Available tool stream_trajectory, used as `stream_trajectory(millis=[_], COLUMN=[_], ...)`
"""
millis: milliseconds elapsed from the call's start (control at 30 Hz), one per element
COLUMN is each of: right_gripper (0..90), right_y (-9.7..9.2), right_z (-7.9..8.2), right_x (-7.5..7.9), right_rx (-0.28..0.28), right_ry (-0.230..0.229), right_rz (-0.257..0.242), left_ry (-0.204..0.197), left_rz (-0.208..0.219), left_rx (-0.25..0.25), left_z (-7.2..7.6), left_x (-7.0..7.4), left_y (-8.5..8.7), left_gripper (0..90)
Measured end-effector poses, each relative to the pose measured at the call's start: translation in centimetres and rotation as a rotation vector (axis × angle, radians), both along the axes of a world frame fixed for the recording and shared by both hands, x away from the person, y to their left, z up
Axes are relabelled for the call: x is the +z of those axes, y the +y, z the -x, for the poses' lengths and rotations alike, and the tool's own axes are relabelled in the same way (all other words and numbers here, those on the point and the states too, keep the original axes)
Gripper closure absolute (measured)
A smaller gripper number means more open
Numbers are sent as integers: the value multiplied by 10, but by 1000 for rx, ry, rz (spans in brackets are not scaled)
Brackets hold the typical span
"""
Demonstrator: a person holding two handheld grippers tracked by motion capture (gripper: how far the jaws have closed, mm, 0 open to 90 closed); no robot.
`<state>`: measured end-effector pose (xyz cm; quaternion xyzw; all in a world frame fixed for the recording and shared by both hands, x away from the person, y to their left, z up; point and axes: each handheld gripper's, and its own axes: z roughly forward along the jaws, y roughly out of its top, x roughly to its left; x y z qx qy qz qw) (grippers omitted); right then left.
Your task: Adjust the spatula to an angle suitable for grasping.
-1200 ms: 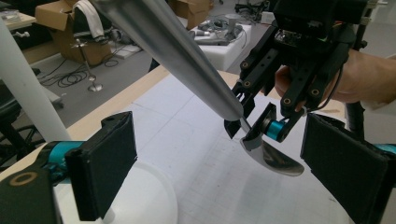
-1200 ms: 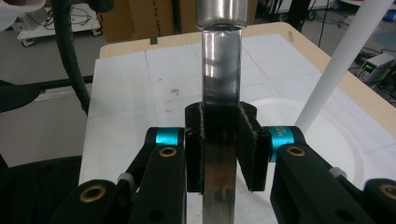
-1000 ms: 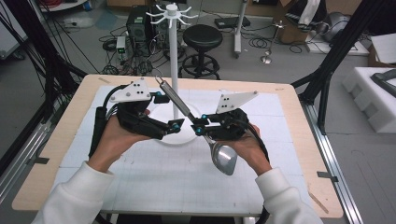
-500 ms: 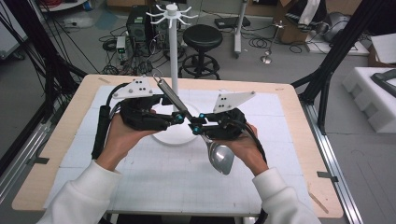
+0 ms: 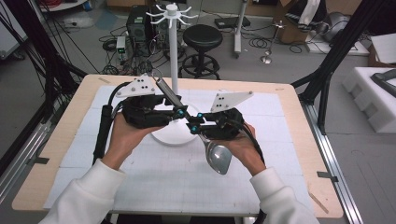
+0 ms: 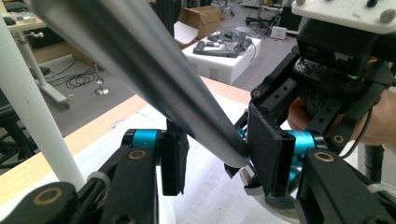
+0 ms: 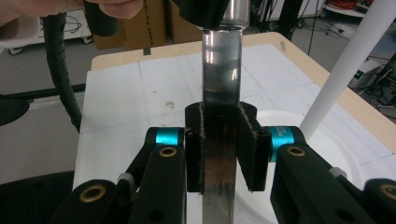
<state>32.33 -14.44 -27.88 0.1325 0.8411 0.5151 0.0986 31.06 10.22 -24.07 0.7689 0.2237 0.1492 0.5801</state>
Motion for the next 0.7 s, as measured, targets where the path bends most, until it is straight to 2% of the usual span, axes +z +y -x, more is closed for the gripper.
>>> stream_trajectory(millis=[367, 500, 700], right_gripper=[742, 742, 744], right_y=[5, 8, 14], right_z=[1, 1, 2], right_x=[-1, -1, -1], right_rx=[-10, -5, 2], right_ry=[-4, -10, -26], right_rz=[11, 8, 29], left_ry=[22, 61, 50], left_rz=[26, 71, 30], left_rx=[-8, -25, -46], left_z=[1, 1, 4], left_x=[2, 5, 9], left_y=[-2, -3, -5], left_gripper=[658, 705, 738])
